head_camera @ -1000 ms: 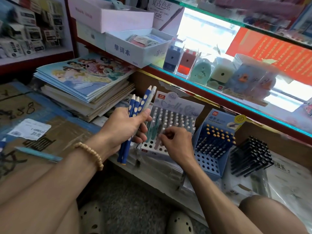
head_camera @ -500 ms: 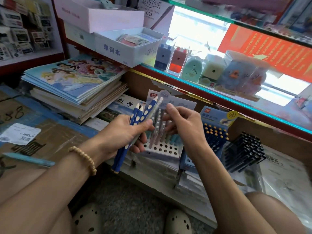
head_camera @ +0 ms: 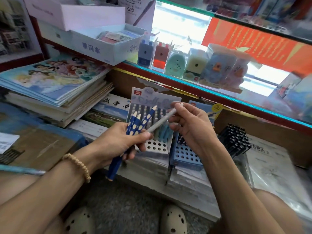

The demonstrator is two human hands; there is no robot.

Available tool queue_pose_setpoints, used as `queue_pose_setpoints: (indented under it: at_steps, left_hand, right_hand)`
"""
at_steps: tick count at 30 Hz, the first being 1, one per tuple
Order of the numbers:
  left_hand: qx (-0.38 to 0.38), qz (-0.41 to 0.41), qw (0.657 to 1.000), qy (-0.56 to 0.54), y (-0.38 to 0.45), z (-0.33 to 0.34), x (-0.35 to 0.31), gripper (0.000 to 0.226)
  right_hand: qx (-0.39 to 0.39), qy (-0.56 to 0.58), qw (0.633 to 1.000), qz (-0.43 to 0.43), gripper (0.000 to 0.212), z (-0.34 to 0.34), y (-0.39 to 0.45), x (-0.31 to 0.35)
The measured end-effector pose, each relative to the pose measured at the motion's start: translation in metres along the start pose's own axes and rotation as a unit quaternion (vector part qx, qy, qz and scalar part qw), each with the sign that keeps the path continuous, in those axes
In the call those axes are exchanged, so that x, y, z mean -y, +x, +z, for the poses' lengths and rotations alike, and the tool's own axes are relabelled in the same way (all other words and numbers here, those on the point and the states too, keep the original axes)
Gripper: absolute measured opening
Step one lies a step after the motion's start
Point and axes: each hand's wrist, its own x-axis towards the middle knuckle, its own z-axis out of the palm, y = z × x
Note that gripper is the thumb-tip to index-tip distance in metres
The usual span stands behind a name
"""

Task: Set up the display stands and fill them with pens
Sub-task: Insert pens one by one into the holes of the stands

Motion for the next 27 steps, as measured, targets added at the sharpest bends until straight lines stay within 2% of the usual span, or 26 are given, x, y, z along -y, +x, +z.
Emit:
queue_pose_setpoints:
  at_steps: [4,7,9,11,14,17,21,24,27]
  left_hand:
    - [-0.063,0.014,0.997,0.03,0.005,0.0,0.005,0.012]
    - [-0.085,0.021,0.995,0.039,0.006,-0.001,0.009,0.013]
    - [-0.102,0.014,0.994,0.031,0.006,-0.001,0.01,0.023]
    - [-0.124,0.001,0.992,0.014,0.007,-0.001,0.01,0.03]
    - [-0.161,-0.012,0.987,-0.011,0.008,-0.003,0.01,0.03]
    - [-0.165,-0.01,0.986,-0.034,0.008,-0.001,0.007,0.025]
    - [-0.136,0.005,0.99,-0.033,0.005,0.0,0.003,0.021]
    - [-0.124,-0.005,0.991,-0.042,0.003,0.001,0.004,0.024]
    - [-0.128,-0.019,0.99,-0.06,0.002,0.0,0.003,0.028]
  right_hand:
    - [-0.027,-0.105,0.994,-0.029,0.015,-0.002,0.0,-0.003]
    - [-0.026,-0.103,0.994,-0.033,0.018,-0.002,0.001,-0.001]
    - [-0.065,-0.081,0.993,-0.062,0.021,-0.006,0.003,0.002]
    - [-0.129,-0.114,0.979,-0.109,0.019,-0.014,0.007,0.001]
    - [-0.175,-0.251,0.938,-0.161,0.009,-0.019,0.015,-0.013]
    - [-0.177,-0.335,0.91,-0.167,0.008,-0.018,0.018,-0.031]
    - [-0.164,-0.369,0.898,-0.174,0.009,-0.011,0.023,-0.042]
    - [-0.145,-0.398,0.889,-0.176,0.006,-0.006,0.024,-0.049]
    - [-0.136,-0.433,0.873,-0.181,0.012,-0.003,0.025,-0.055]
